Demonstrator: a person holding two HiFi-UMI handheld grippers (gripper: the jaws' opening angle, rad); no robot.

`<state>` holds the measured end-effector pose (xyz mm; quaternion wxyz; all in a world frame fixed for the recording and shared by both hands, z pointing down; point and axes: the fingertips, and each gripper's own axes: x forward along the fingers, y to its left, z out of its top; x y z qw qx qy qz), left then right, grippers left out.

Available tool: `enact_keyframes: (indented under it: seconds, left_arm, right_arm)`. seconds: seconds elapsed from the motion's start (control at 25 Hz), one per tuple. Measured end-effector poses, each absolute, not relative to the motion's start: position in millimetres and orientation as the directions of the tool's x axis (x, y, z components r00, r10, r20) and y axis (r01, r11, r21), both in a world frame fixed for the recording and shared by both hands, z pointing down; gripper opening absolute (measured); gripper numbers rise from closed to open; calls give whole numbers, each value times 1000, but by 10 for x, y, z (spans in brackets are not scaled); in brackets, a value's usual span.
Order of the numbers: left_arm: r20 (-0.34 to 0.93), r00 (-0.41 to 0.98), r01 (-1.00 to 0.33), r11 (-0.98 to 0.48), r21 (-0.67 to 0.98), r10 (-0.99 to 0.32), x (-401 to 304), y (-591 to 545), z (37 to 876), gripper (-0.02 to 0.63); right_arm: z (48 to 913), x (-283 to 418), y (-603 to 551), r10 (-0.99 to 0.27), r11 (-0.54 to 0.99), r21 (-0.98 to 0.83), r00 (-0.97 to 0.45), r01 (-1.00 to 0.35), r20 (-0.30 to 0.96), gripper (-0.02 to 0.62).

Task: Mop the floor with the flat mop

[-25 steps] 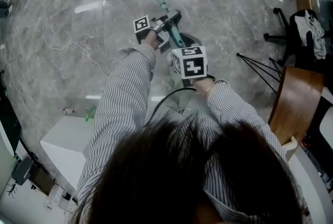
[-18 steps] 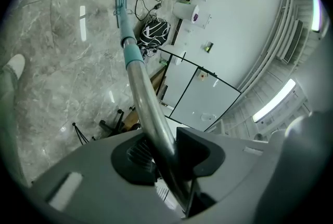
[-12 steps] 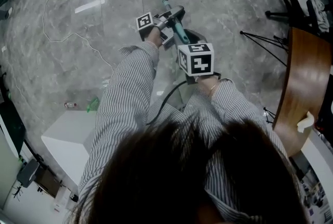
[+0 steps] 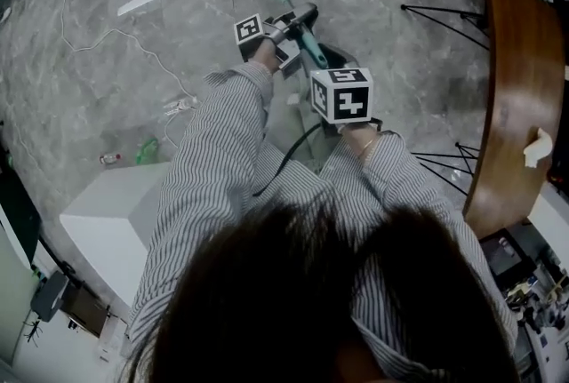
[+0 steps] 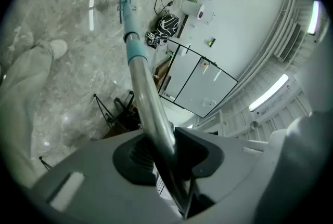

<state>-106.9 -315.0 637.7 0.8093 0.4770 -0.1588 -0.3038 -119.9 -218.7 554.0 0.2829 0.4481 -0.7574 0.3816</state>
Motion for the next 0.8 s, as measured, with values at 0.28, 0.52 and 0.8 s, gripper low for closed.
enact_keyframes:
  seconds: [0.28, 0.52, 0.8]
  left_arm:
    - [-35, 789, 339, 388, 857, -613, -701, -2296, 6292, 94]
    - [-49, 774, 358, 373, 856, -631, -372, -1586, 6277, 90]
    - [-54, 772, 352, 356, 865, -633, 254, -545, 6335, 92]
  right_arm:
    - [5457, -845, -1350, -440, 280, -333, -429, -900, 789, 121]
    - [5477, -508, -620, -413, 324, -320, -437, -891, 799, 121]
    - [5532, 158, 409, -395, 354, -328, -457, -876, 797, 121]
